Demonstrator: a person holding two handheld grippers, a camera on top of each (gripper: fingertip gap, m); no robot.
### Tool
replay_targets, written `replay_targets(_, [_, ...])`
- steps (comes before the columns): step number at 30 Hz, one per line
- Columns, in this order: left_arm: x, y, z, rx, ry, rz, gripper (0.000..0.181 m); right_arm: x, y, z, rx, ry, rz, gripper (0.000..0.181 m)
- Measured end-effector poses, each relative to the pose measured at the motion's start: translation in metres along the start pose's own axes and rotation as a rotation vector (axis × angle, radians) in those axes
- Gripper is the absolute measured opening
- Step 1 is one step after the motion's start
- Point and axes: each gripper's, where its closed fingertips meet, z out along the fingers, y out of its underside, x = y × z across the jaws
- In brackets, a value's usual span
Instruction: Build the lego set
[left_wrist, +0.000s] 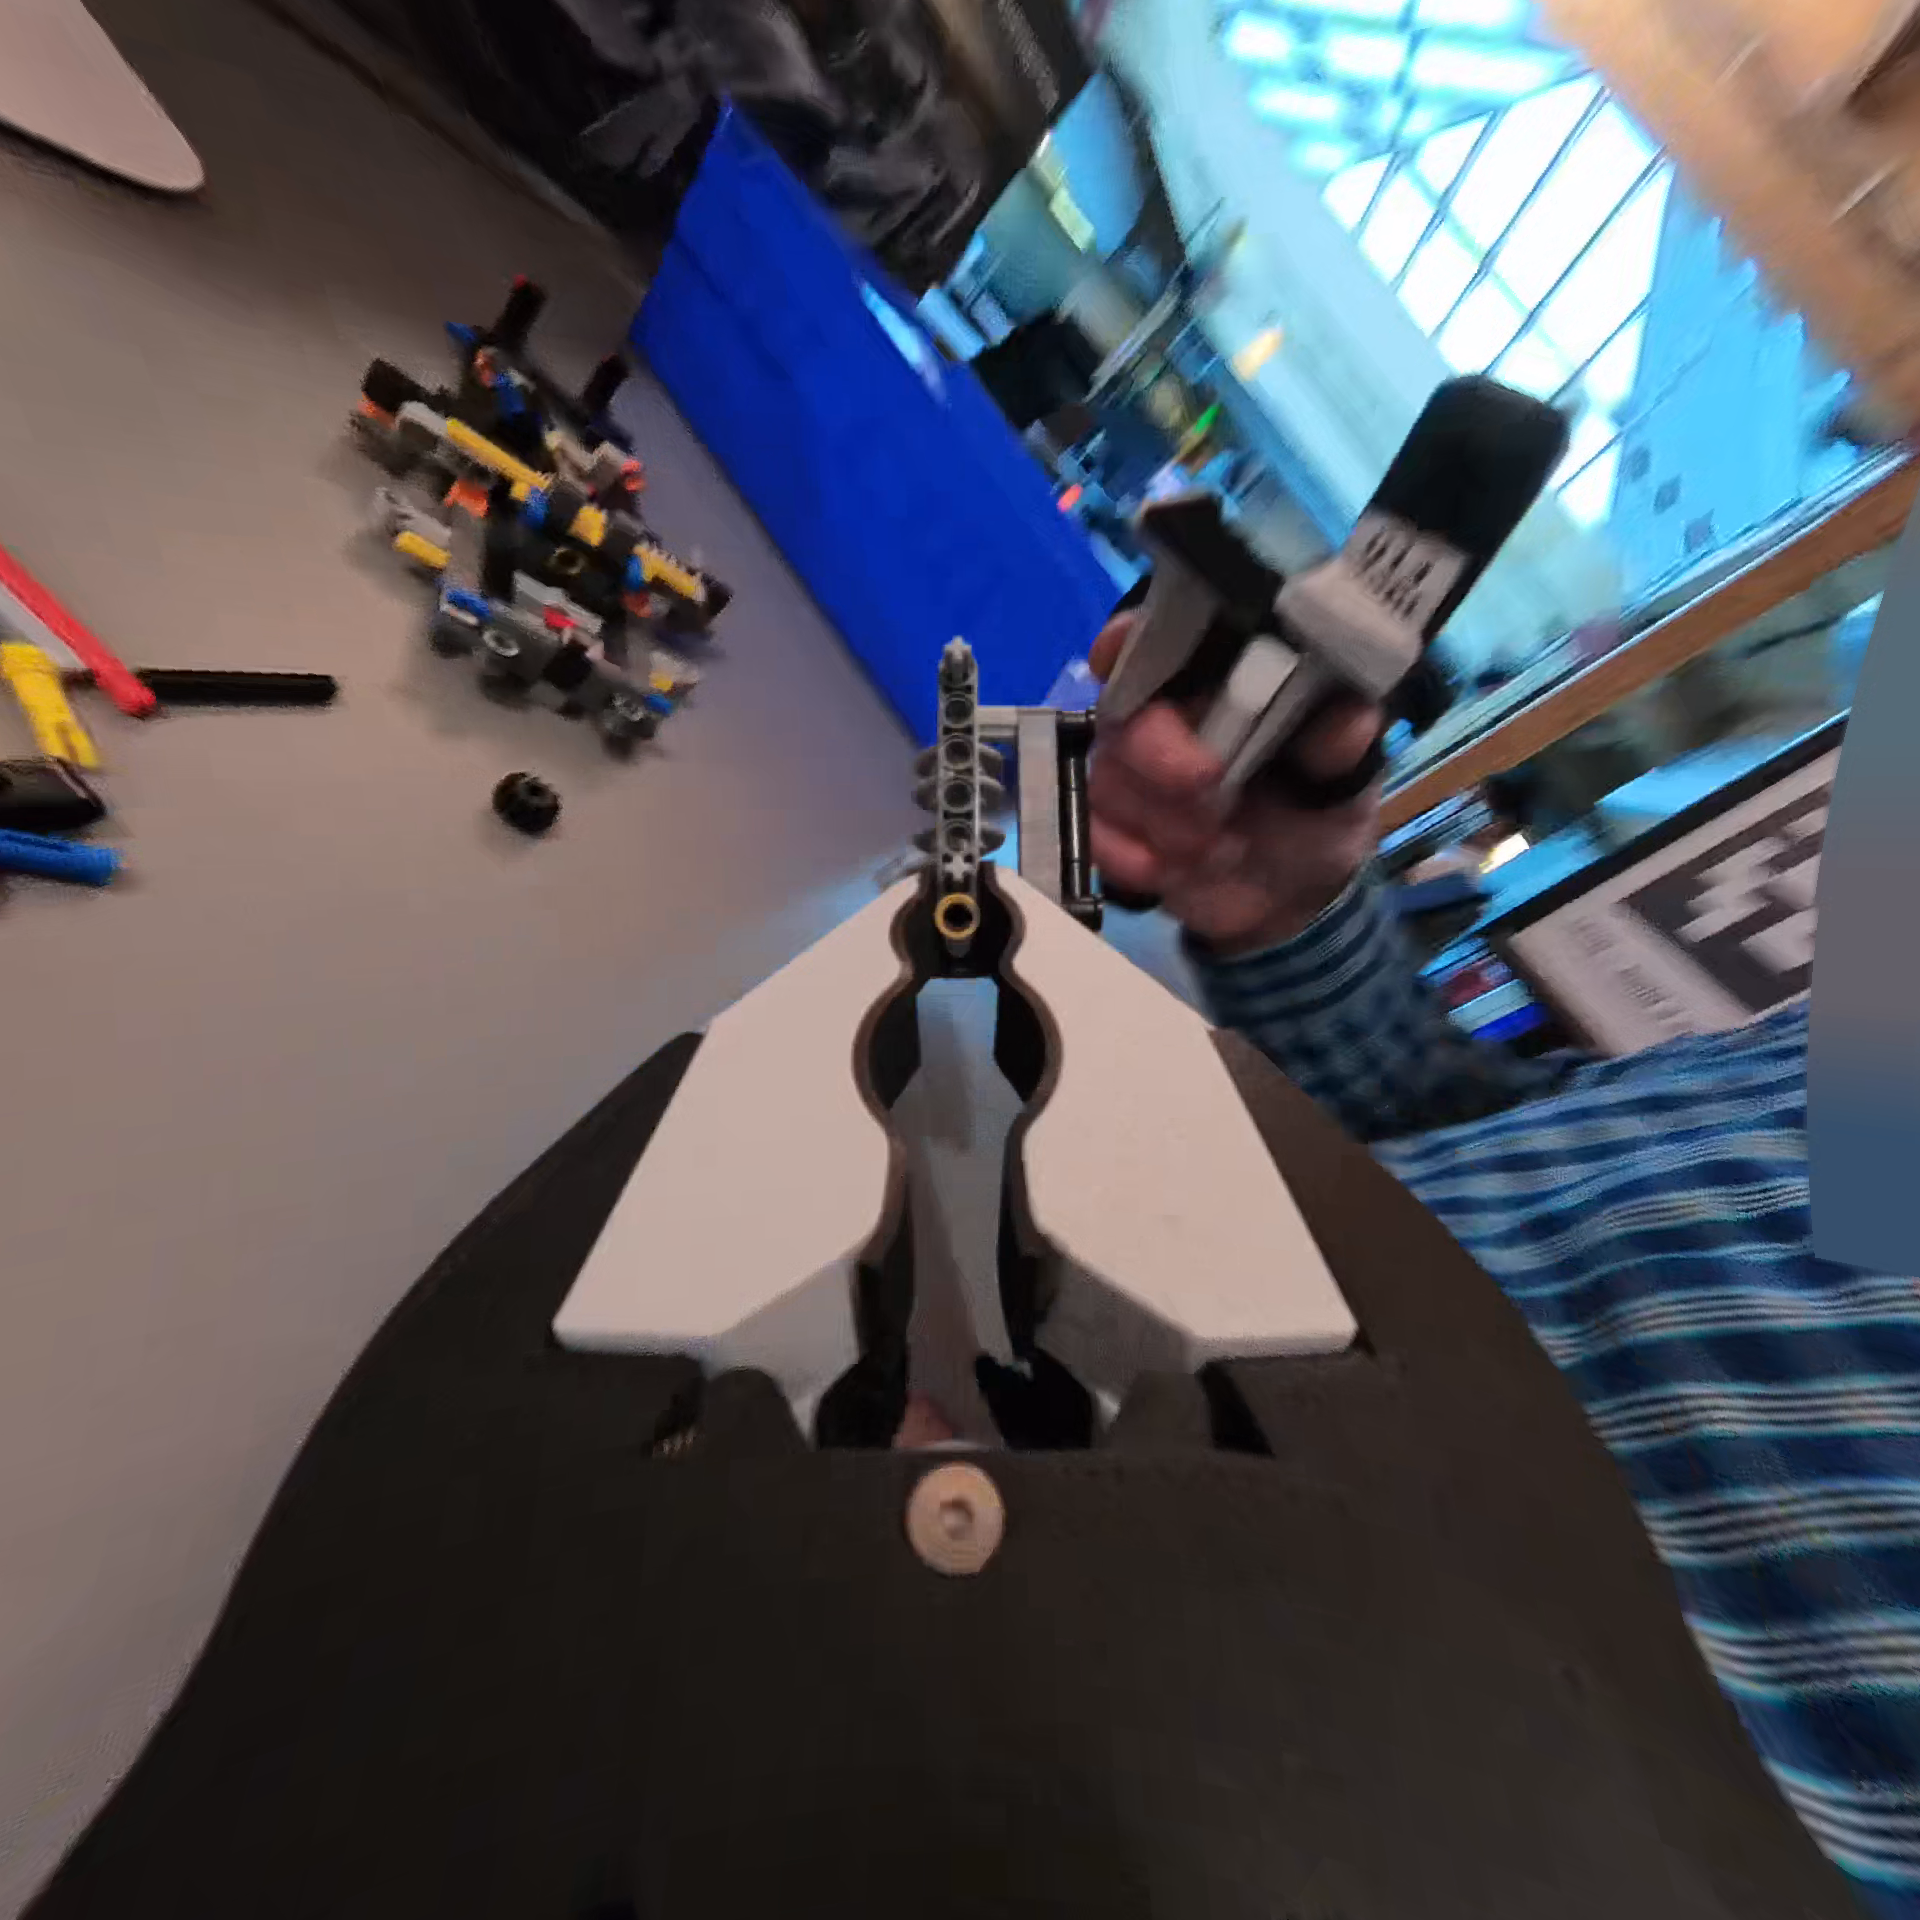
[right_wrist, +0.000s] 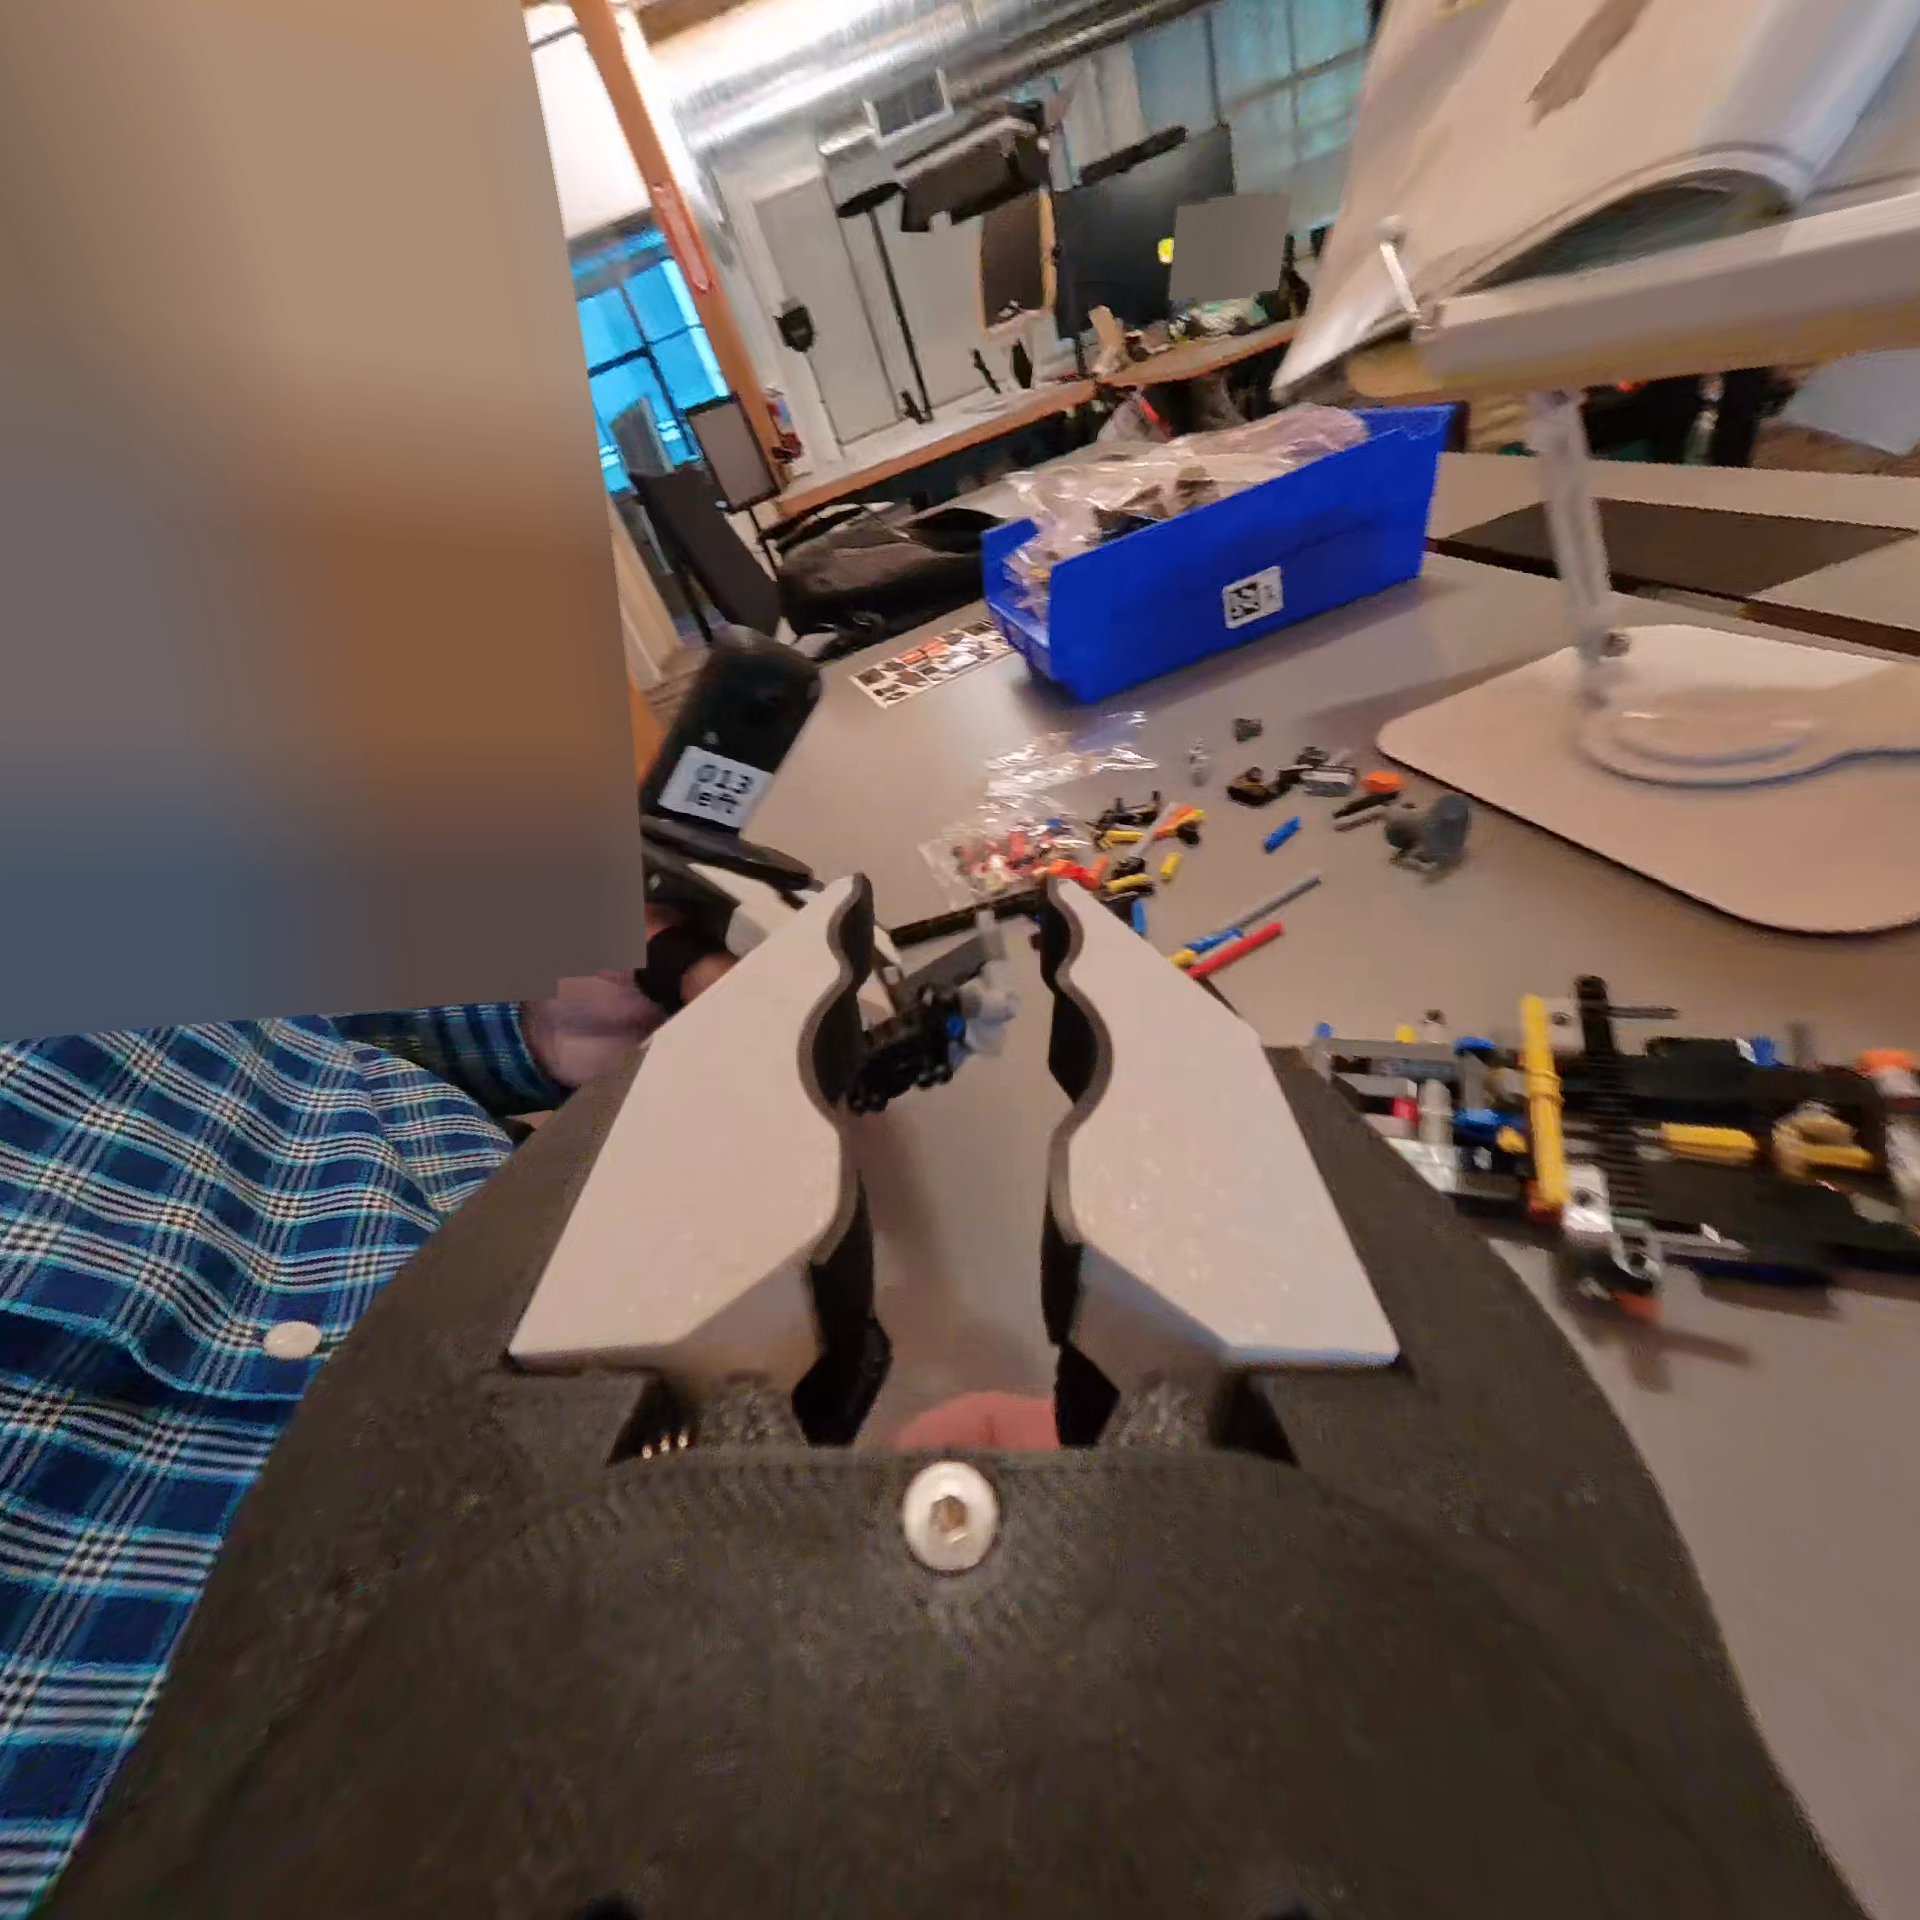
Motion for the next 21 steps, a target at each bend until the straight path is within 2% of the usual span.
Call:
replay_targets(4, [-0.017,0.02,0.003,-0.182,-0.172,0.212,0.004,0.016,0.009,-0.014,-0.056,0.068,0.0,0.026])
replay_targets(8, [-0.029,0.042,0.006,-0.356,-0.252,0.298,0.005,0.018,0.03,-0.014,-0.136,0.069,0.016,0.028])
replay_targets(14, [-0.035,0.047,0.007,-0.418,-0.259,0.284,0.006,0.018,0.046,-0.005,-0.193,0.057,0.021,0.029])
replay_targets(19, [-0.032,0.041,0.003,-0.392,-0.244,0.305,0.03,0.024,0.047,0.004,-0.251,0.092,-0.047,0.029])
replay_targets(21, [-0.029,0.033,-0.003,-0.358,-0.237,0.314,0.034,0.03,0.048,0.013,-0.301,0.123,-0.102,0.027])
